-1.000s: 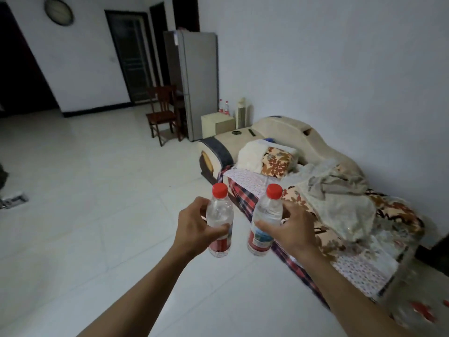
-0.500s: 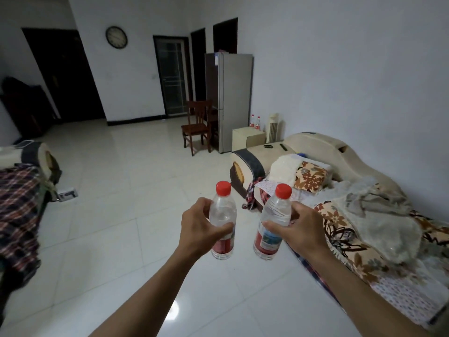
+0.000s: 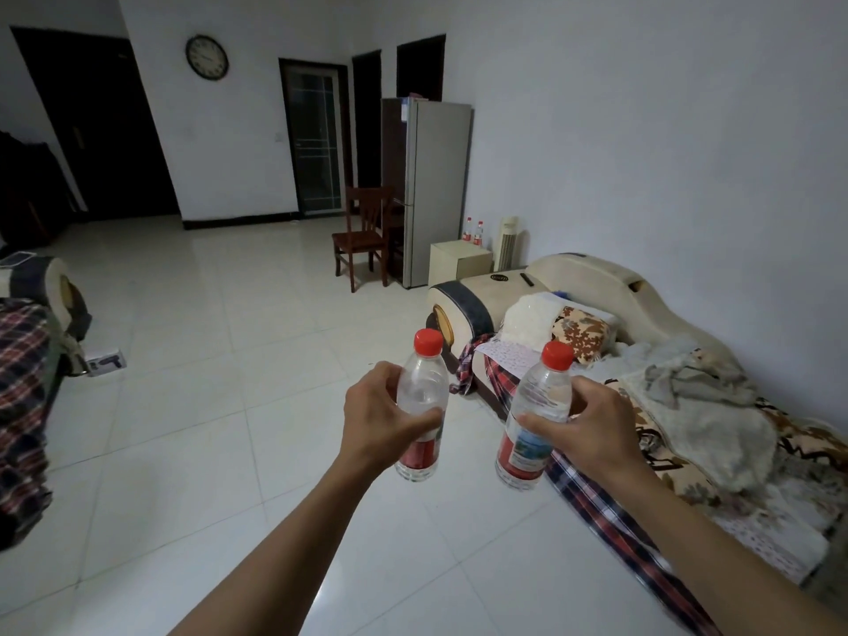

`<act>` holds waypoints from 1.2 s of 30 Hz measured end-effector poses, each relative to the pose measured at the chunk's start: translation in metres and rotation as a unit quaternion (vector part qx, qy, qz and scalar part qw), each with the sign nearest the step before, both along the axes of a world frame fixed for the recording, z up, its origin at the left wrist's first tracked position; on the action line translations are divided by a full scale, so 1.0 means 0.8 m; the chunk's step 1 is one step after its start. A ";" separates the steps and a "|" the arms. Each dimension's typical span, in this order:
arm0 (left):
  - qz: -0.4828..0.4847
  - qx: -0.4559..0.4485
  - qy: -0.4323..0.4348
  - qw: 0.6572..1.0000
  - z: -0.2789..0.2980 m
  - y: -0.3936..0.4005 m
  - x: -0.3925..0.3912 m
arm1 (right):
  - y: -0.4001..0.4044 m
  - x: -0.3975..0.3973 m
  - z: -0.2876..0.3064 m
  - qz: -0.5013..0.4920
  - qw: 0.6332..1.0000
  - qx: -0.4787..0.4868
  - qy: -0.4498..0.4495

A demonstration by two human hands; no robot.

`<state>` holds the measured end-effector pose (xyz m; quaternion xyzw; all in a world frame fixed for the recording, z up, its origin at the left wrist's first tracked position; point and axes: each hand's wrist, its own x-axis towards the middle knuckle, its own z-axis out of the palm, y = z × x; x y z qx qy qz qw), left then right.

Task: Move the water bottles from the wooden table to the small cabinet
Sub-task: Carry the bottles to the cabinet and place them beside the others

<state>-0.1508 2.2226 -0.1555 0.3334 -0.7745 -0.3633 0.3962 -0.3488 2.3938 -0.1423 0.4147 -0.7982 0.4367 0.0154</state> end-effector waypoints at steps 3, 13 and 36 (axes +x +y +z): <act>0.002 0.004 0.008 1.000 0.000 -0.010 -0.017 | -0.003 -0.013 0.000 -0.001 1.000 0.000 0.004; 0.039 -0.003 -0.009 0.999 0.003 -0.047 -0.124 | -0.064 -0.126 -0.020 0.026 0.999 -0.026 -0.038; 0.048 0.016 0.014 0.999 -0.001 -0.270 -0.260 | -0.300 -0.264 -0.016 0.039 0.998 -0.005 -0.044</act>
